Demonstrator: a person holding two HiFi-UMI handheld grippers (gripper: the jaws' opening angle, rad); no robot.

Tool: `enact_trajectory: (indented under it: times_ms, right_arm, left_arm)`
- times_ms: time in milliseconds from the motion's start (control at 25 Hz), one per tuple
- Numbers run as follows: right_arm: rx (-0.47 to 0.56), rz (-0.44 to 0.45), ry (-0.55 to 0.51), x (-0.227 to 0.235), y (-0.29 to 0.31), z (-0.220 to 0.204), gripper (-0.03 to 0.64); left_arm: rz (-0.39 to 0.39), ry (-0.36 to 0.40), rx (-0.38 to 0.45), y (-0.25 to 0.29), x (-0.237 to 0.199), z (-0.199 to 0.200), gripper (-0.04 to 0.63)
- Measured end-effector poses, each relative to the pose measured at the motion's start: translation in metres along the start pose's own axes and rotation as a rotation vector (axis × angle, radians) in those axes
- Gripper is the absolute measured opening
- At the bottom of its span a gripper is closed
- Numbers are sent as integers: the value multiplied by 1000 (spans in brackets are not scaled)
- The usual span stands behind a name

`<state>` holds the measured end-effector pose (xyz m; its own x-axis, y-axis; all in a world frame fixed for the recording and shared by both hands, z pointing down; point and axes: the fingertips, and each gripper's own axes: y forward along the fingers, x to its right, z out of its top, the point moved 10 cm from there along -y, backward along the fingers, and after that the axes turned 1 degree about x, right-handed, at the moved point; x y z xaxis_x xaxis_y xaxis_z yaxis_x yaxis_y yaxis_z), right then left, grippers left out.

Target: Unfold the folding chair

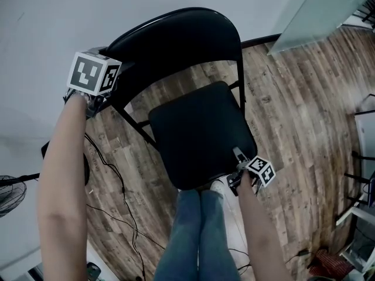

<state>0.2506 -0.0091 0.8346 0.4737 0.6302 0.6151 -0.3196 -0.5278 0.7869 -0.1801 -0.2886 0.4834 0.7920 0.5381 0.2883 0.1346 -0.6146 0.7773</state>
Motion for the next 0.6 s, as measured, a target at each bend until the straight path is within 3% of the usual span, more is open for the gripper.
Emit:
enact_trajectory:
  times_ms: [240,600]
  right_arm:
    - [-1,4,14,11,8,1,495]
    - [-7,-9,25,15,11,2,509]
  left_arm:
    - [1,9,21,9,2,-4,353]
    - [-18,-9,-13,13,1,0,354]
